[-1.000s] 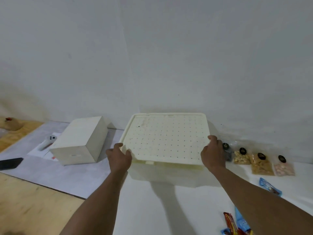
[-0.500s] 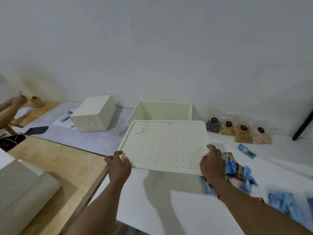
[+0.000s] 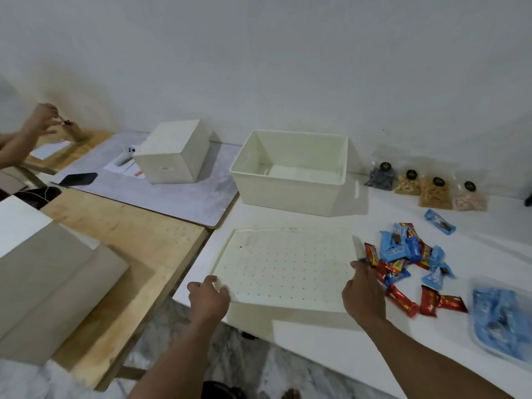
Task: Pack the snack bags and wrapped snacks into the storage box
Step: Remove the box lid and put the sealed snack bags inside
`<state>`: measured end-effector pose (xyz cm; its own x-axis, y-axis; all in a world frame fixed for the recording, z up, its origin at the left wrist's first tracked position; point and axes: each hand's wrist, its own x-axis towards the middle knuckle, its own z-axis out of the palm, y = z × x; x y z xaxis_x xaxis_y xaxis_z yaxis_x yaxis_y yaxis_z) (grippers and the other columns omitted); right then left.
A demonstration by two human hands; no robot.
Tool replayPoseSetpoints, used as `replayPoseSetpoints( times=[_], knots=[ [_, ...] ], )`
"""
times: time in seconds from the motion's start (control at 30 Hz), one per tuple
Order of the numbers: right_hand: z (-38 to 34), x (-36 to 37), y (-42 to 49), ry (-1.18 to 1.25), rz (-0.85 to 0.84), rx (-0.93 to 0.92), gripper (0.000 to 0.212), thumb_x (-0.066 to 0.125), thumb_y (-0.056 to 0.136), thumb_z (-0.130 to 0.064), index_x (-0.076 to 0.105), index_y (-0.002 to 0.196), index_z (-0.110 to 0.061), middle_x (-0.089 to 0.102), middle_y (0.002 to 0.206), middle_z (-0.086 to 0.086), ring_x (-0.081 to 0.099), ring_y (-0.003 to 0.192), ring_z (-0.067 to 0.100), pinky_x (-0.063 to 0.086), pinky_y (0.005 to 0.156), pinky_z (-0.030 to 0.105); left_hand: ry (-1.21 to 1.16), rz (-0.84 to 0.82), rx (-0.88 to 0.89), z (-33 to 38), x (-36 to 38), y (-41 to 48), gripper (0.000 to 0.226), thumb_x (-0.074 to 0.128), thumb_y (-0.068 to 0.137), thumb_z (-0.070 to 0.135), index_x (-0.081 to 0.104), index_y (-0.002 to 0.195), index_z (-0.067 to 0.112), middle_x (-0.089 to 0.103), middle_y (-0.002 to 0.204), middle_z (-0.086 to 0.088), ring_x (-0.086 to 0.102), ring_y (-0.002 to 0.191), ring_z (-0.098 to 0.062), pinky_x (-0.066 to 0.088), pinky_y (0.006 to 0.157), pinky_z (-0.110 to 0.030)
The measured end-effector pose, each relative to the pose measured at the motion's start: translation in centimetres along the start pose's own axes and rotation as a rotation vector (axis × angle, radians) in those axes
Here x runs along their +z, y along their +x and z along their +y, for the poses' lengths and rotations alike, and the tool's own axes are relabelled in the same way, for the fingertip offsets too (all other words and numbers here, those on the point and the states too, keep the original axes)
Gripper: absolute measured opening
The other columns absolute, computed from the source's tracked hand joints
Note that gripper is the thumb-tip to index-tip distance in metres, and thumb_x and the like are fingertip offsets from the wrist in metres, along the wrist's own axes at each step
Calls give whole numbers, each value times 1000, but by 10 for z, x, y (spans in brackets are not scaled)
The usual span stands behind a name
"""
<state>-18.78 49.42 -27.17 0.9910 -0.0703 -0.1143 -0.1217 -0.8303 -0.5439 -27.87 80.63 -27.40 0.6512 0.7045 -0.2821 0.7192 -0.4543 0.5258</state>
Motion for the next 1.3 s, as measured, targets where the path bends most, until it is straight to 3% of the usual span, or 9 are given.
replayPoseSetpoints(
  times=[0.2, 0.3, 0.4, 0.47, 0.77, 1.0, 1.13, 1.3],
  knots=[
    [-15, 36, 19, -129, -135, -5, 47, 42, 98, -11, 47, 141, -27, 47, 123, 12, 58, 108, 28, 50, 76, 33, 38, -72, 8, -21, 2, 38, 48, 61, 90, 41, 56, 135, 24, 33, 138, -17, 54, 116, -38, 51, 98, -43],
    [-15, 48, 27, -204, -246, -32, 49, 45, 100, -33, 38, 148, -29, 44, 124, 11, 51, 117, 26, 50, 87, 34, 70, -150, 9, -21, 4, 55, 65, 65, 86, 53, 47, 142, 27, 27, 142, -14, 46, 127, -37, 48, 102, -47],
    [-8, 56, 31, -281, -431, 15, 77, 49, 88, -65, 22, 153, -33, 37, 134, 12, 38, 129, 31, 46, 98, 40, 147, -253, -2, -16, 7, 62, 86, 69, 78, 64, 35, 149, 30, 23, 142, -11, 34, 134, -36, 42, 105, -50],
    [-6, 59, 30, -329, -506, 35, 89, 51, 82, -72, 16, 155, -34, 33, 139, 13, 33, 133, 32, 44, 101, 41, 194, -299, 10, -13, 10, 62, 91, 70, 77, 64, 31, 151, 29, 22, 145, -11, 30, 137, -35, 38, 109, -50],
    [-18, 38, 27, -359, -502, -49, 75, 51, 91, -59, 24, 154, -30, 20, 159, 11, 24, 145, 32, 38, 111, 45, 332, -365, 199, 31, 20, 49, 87, 63, 83, 64, 26, 154, 31, 13, 162, -11, 21, 147, -36, 32, 115, -50],
    [-7, -42, 27, -307, -404, -96, 77, 51, 93, -56, 18, 156, -26, 12, 163, 13, 15, 151, 31, 29, 117, 44, 321, -346, 355, 109, 8, 2, 87, 61, 86, 61, 21, 155, 29, 11, 161, -13, 22, 145, -36, 31, 115, -49],
    [15, -112, 29, -219, -305, -56, 73, 57, 90, -49, 27, 152, -25, 23, 156, 18, 32, 142, 35, 36, 112, 43, 280, -344, 479, 169, 11, -39, 87, 61, 86, 61, 21, 156, 28, 14, 160, -15, 25, 144, -37, 30, 115, -48],
    [53, -197, 49, -161, -216, -8, 76, 59, 92, -46, 23, 154, -20, 25, 154, 21, 37, 138, 37, 39, 109, 42, 199, -366, 660, 250, 31, -84, 87, 63, 84, 61, 24, 154, 27, 23, 157, -14, 33, 141, -36, 33, 115, -48]
  ],
)
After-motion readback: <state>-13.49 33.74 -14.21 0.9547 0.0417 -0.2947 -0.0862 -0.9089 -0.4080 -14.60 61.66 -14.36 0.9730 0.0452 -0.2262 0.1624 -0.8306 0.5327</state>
